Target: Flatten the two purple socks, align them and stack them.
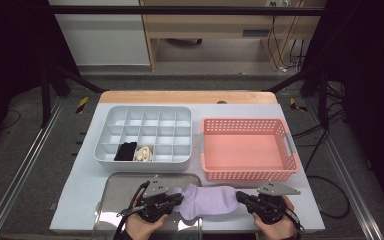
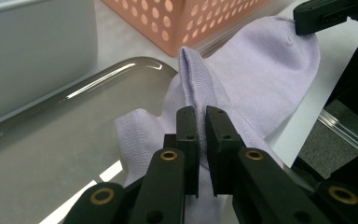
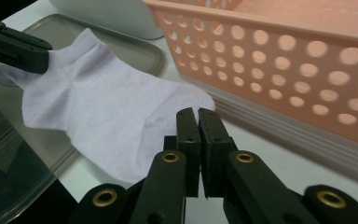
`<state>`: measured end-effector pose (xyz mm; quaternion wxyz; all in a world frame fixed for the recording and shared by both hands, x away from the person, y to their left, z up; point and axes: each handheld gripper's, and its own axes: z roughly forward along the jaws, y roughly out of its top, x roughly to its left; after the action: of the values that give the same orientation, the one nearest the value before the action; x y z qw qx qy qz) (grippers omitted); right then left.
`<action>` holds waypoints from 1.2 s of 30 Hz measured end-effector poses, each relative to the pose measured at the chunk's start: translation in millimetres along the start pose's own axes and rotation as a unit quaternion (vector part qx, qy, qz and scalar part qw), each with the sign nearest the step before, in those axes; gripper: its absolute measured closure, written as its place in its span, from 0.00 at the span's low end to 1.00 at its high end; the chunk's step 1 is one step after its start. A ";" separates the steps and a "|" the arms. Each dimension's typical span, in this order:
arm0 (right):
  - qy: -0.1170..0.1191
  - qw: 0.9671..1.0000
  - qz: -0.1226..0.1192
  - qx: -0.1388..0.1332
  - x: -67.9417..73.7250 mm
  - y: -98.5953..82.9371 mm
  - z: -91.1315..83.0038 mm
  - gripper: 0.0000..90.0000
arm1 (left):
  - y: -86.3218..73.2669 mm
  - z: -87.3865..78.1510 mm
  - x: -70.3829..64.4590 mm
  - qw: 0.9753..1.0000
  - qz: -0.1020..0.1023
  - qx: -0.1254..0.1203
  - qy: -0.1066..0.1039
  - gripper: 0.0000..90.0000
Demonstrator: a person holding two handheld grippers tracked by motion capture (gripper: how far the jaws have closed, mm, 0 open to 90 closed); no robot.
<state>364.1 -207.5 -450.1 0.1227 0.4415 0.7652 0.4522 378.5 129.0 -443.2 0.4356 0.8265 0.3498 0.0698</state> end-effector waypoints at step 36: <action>-0.029 0.998 -0.011 0.057 -11.5 -10.0 21.5 0.98 | -3.3 11.9 -18.1 0.999 0.041 0.016 0.002 0.94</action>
<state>377.7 -206.1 -472.7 0.1245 0.4527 0.7905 0.3933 368.4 110.7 -449.6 0.4180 0.8471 0.3173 0.0835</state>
